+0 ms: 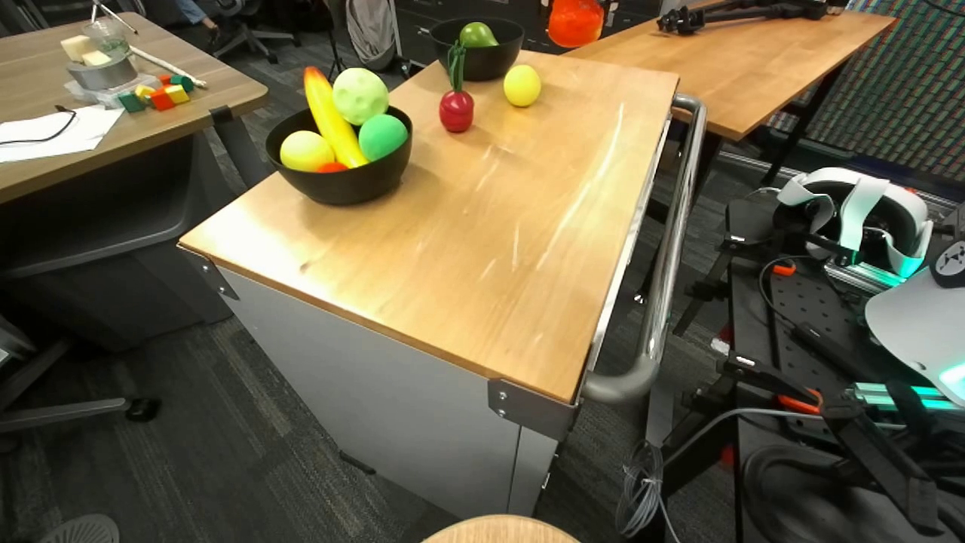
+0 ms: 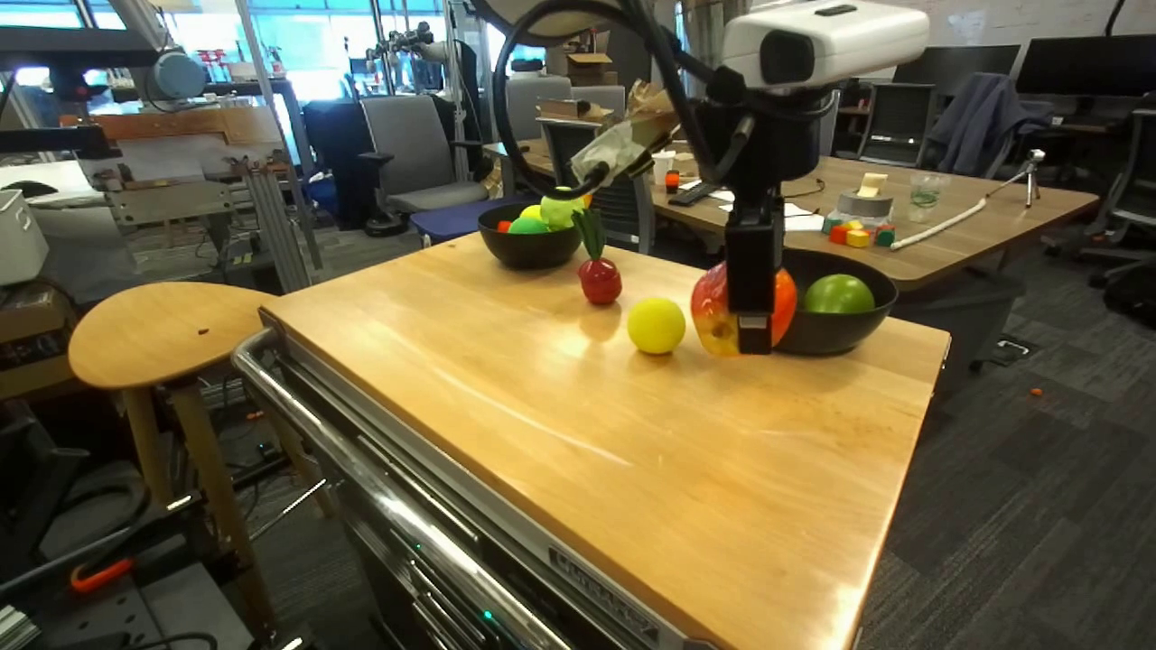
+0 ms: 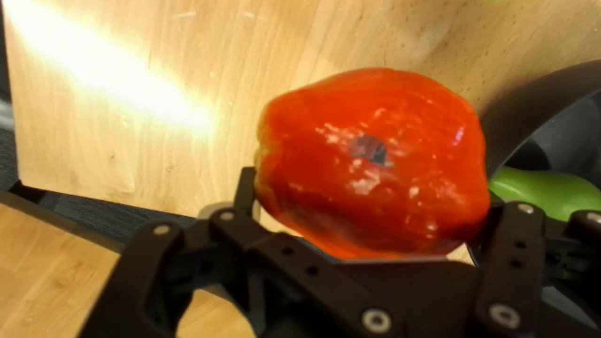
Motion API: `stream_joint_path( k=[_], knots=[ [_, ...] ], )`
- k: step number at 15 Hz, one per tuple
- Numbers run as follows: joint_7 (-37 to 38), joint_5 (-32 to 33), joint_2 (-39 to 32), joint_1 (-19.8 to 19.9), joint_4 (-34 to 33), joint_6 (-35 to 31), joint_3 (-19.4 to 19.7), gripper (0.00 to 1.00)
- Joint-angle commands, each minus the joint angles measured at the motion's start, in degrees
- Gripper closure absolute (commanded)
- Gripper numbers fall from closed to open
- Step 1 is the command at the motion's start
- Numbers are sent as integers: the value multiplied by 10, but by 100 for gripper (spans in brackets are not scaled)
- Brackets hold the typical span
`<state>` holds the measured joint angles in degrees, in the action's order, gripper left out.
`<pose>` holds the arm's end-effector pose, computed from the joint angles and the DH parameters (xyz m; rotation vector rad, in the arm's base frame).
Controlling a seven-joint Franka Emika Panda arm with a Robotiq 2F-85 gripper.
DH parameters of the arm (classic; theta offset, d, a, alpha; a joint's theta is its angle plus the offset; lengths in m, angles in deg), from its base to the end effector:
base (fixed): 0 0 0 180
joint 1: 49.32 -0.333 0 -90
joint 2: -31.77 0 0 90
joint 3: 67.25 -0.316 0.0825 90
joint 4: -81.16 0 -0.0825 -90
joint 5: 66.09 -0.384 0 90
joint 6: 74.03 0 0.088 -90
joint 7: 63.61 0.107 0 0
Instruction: Take the fruits and vegetables out of the bowls and put them on the table
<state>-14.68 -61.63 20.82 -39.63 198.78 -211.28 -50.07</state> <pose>0.5332 -0.2654 0.3651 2.4636 -1.7968 0.2710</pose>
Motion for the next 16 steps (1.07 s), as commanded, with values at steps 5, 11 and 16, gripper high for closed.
stream_joint_path(
  k=[5,11,16],
  knots=[
    [50,54,-11,-5,30,-48,5,33],
    [51,36,-46,-3,7,-46,4,0],
    [21,15,-16,4,6,-56,-2,0]
  ],
)
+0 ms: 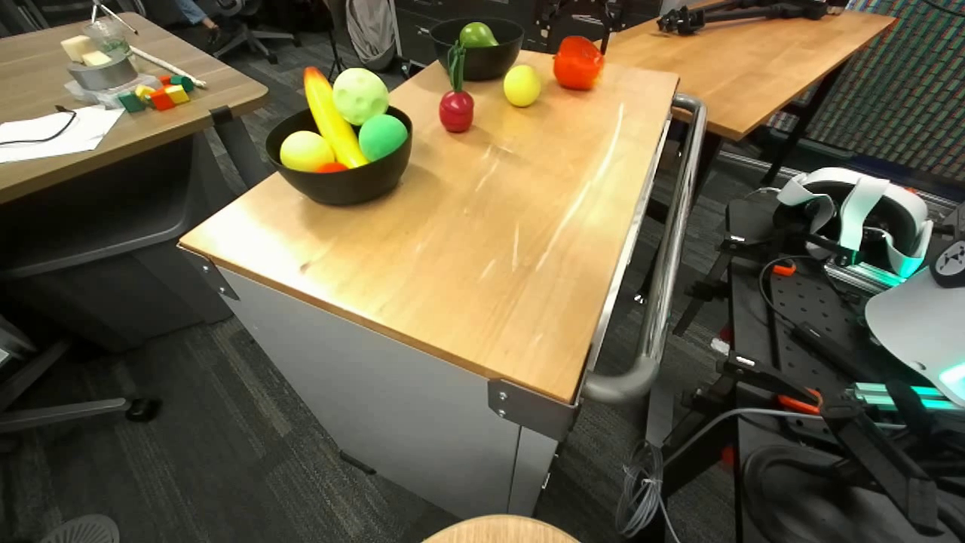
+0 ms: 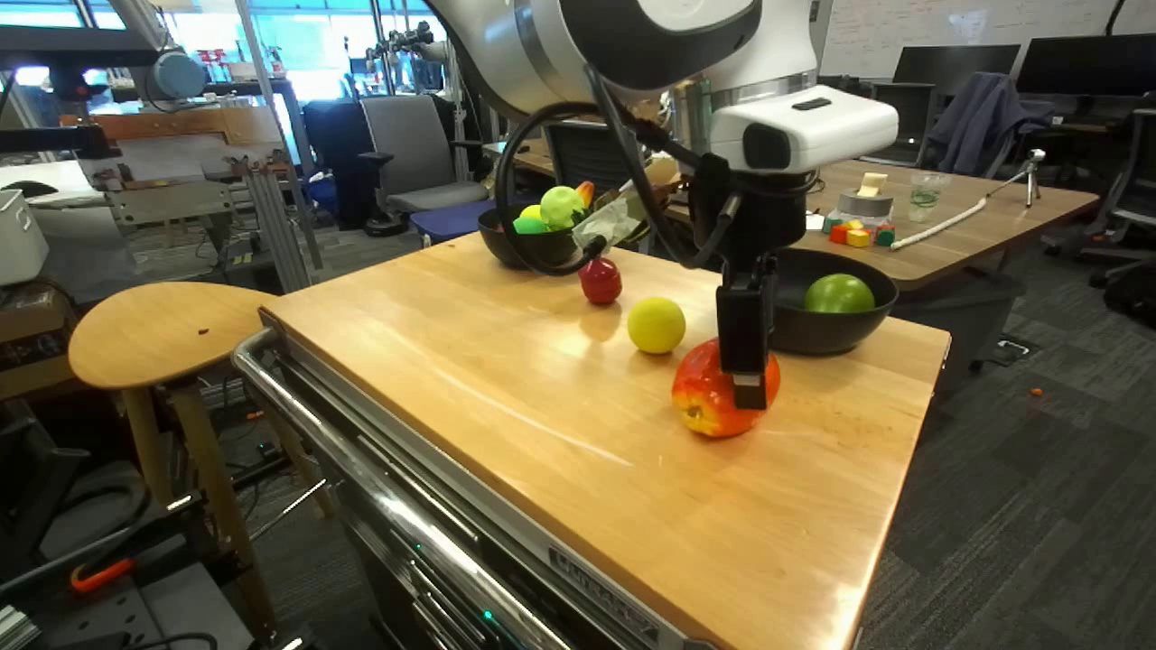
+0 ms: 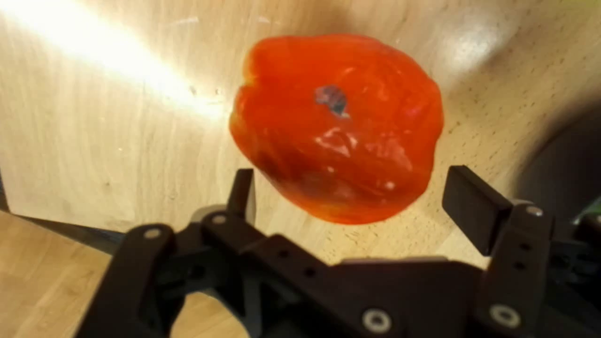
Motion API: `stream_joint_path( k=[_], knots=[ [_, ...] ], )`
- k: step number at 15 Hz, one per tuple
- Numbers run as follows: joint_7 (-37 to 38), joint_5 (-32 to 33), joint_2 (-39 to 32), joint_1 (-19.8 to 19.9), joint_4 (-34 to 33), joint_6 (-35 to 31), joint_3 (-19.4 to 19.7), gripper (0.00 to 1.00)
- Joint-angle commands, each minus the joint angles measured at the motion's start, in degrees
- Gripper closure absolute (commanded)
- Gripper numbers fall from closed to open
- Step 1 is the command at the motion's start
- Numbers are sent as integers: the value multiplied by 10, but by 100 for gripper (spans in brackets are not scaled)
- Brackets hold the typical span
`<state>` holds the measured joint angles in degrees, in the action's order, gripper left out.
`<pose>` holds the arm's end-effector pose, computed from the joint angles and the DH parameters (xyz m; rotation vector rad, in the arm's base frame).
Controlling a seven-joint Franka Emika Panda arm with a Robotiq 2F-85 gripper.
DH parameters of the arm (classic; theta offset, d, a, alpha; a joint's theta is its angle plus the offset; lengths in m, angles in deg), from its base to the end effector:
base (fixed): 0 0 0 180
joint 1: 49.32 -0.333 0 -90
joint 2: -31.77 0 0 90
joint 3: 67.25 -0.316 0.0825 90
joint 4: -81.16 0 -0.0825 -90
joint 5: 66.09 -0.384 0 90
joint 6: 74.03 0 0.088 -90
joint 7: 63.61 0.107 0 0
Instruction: Take the fruits and vegetables out of the bowls and put them on the table
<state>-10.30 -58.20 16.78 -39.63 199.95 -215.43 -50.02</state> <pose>0.5350 -0.2657 0.3231 2.4012 -1.7942 0.2646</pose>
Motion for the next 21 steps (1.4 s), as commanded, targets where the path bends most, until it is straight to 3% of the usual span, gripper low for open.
stream_joint_path(
  k=[1,4,8,9,10,14,16,17,21],
  knots=[
    [-31,-28,30,6,-9,-30,-5,0],
    [-81,-96,38,16,-36,-72,-23,0],
    [-138,-234,-10,23,-132,-31,-52,0],
    [-126,-243,-31,19,-162,-12,-51,0],
    [-120,-213,10,10,-99,-38,-38,0],
    [-119,-230,-27,10,-143,-25,-44,0],
    [-146,-191,-30,5,-136,-61,-34,0],
    [-137,-139,-37,-1,-162,8,-16,0],
    [-248,-178,-55,28,-255,188,-53,0]
  ],
)
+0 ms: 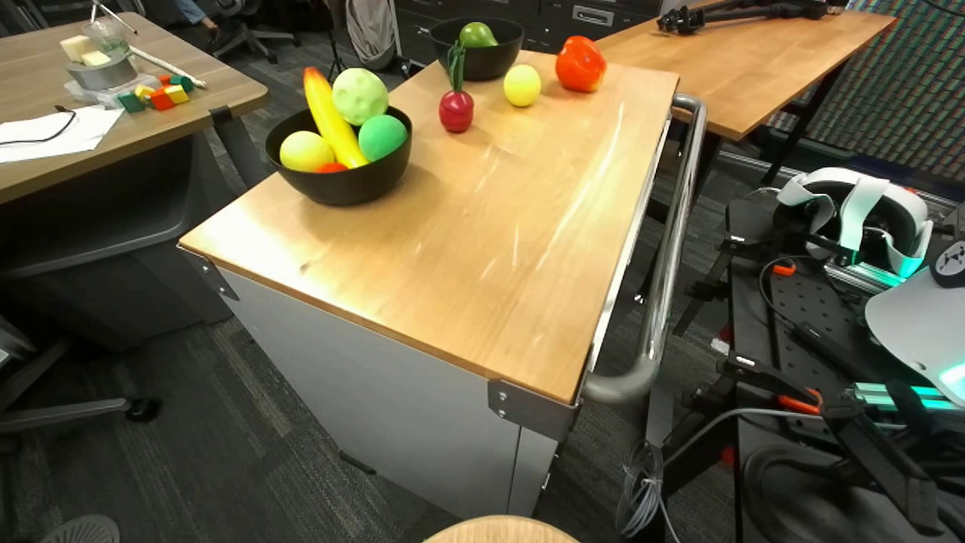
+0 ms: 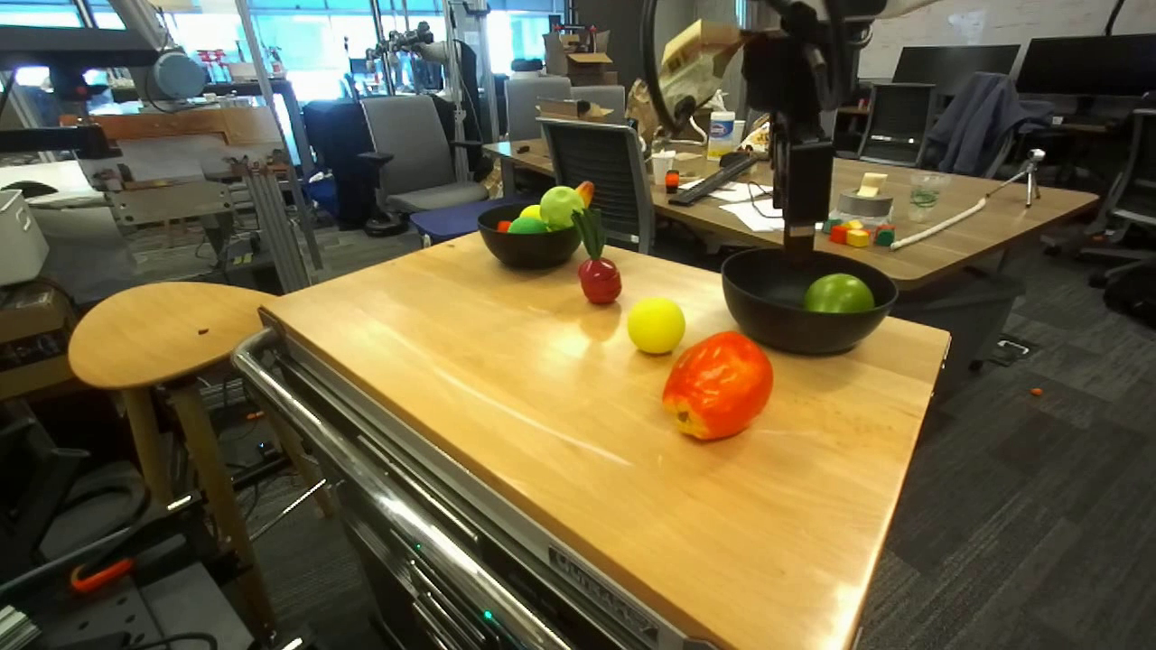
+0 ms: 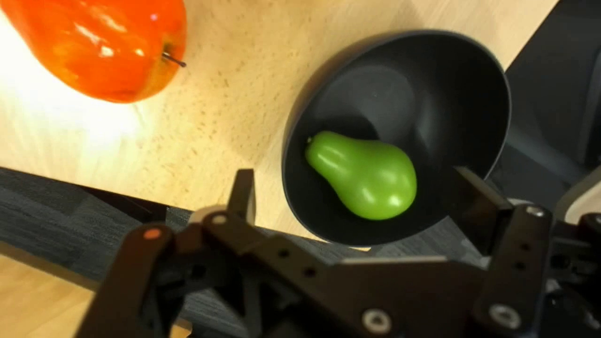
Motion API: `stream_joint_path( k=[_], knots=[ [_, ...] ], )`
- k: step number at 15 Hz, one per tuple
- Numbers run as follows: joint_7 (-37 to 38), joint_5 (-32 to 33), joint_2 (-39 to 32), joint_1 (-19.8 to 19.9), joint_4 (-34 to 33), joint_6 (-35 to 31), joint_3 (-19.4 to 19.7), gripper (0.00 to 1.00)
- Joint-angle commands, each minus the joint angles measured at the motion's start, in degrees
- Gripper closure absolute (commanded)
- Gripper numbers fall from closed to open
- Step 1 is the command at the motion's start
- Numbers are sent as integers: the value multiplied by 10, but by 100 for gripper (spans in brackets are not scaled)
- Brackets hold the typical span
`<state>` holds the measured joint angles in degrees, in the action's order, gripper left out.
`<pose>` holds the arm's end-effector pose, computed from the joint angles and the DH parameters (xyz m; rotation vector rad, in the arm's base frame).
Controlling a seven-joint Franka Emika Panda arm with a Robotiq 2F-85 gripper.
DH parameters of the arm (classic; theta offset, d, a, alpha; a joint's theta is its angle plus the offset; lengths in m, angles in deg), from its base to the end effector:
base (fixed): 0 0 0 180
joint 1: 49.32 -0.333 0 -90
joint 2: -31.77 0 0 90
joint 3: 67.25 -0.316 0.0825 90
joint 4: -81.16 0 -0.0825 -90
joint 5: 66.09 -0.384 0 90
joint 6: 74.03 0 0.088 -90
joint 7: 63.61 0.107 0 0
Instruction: Take the fruits and vegetables out of the bowls and put them on the table
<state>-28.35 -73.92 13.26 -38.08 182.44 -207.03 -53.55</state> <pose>0.6073 -0.2646 0.4087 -2.6012 1.6143 -0.3645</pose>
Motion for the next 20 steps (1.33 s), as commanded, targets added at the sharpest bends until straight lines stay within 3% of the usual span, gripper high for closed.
stream_joint_path(
  k=[1,2,5,8,20],
  knots=[
    [-89,-37,-26,15,-103,145,-24,0],
    [-47,-14,-4,1,-42,84,-5,0],
    [-51,-17,-5,1,-48,97,-7,0],
    [-70,-26,-23,5,-42,7,-8,0],
    [-47,-15,-164,-5,-185,-27,-8,0]
  ],
)
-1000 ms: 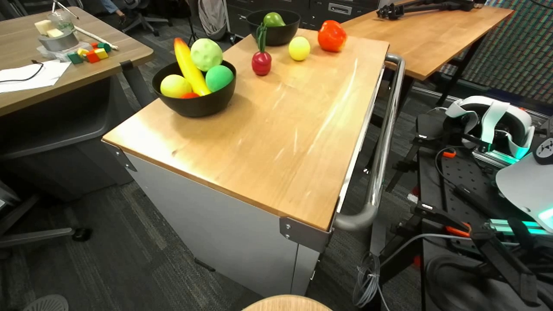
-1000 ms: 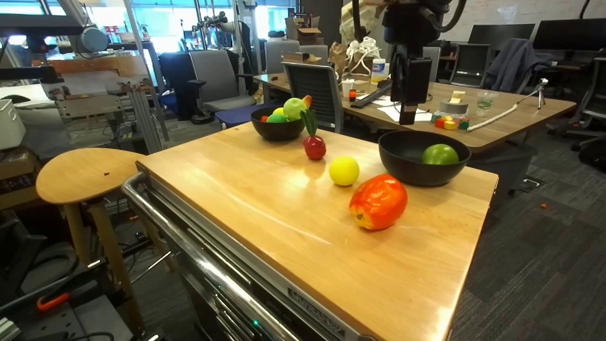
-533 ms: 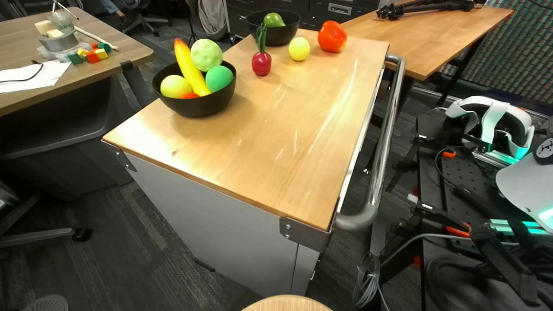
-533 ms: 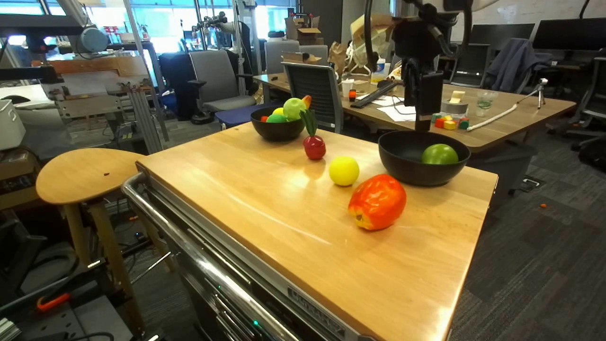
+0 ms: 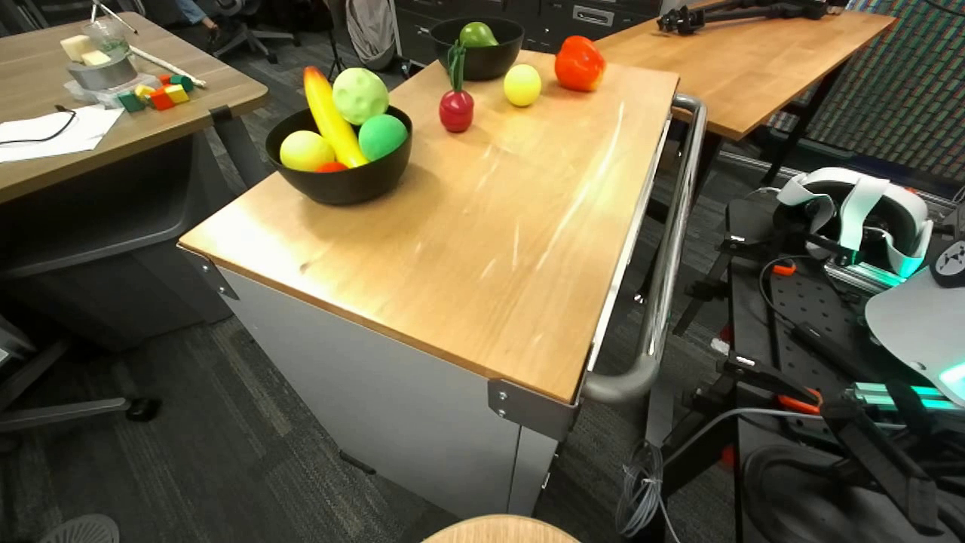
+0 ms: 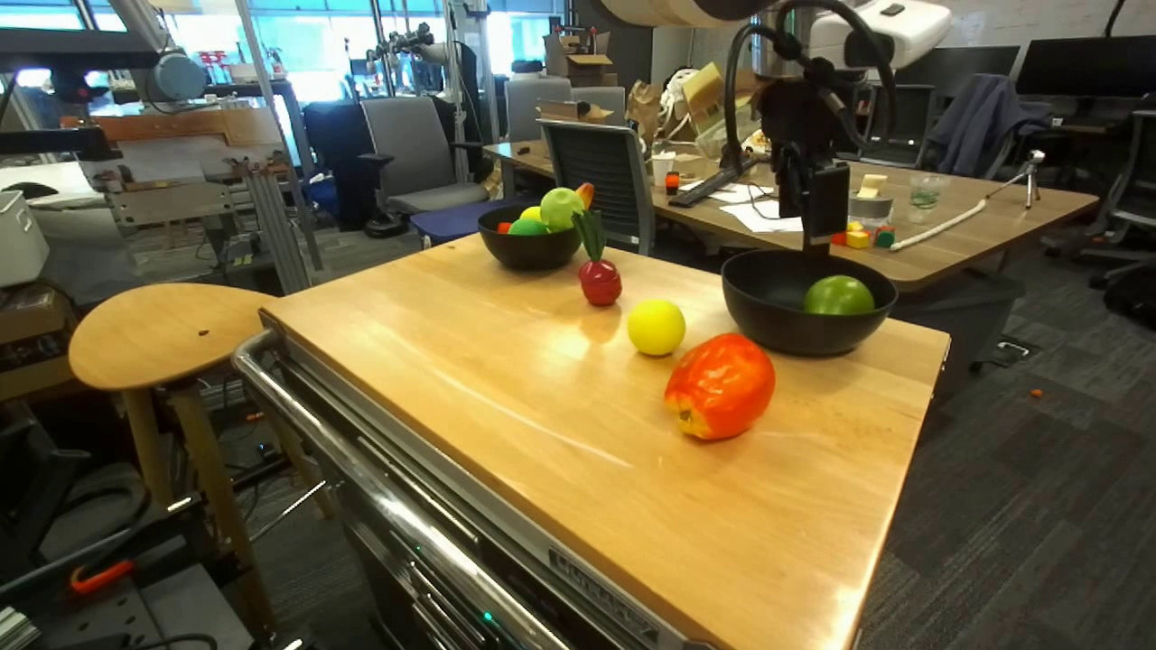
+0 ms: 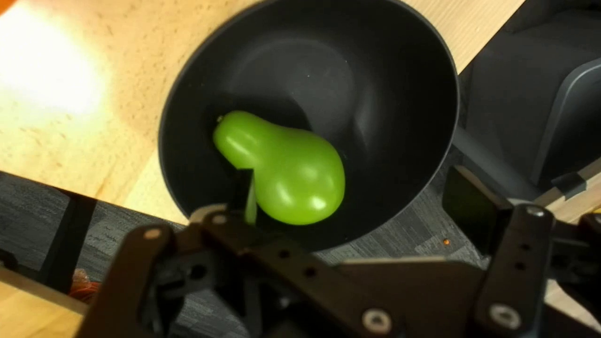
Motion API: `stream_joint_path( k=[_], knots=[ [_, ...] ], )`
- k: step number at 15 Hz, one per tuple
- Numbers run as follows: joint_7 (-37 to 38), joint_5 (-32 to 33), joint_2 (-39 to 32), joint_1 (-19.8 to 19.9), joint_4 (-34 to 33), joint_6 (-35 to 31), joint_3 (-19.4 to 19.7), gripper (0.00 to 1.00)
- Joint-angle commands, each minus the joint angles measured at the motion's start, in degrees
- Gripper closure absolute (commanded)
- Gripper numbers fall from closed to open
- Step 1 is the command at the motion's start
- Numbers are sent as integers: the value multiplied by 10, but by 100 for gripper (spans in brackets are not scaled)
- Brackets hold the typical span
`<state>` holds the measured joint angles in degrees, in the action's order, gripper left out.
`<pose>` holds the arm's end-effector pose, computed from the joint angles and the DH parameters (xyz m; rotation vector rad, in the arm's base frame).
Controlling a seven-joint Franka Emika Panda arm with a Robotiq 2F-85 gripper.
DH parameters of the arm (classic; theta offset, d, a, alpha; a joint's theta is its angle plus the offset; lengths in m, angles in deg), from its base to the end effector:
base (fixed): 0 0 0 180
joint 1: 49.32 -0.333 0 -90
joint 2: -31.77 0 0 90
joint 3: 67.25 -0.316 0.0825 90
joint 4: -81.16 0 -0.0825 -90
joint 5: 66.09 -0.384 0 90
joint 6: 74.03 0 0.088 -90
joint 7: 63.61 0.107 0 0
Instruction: Take the fruits and vegetables out of the bowls and put them on the table
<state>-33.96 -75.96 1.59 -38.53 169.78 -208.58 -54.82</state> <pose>0.6722 -0.2576 0.3799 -2.6973 1.4415 -0.4409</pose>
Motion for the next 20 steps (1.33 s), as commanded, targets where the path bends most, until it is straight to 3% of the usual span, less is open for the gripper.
stream_joint_path(
  k=[1,7,13,14,15,16,18,20],
  knots=[
    [9,7,-60,0,-69,-16,6,0],
    [8,7,-125,3,-114,-30,12,1],
    [11,15,-155,3,-140,-37,22,9],
    [11,13,-156,4,-144,-36,21,25],
    [11,10,-155,5,-144,-35,20,33],
    [11,8,-154,6,-145,-33,18,34],
    [14,2,-147,7,-142,-26,14,47],
    [5,-6,-121,8,-118,-23,5,54]
  ],
)
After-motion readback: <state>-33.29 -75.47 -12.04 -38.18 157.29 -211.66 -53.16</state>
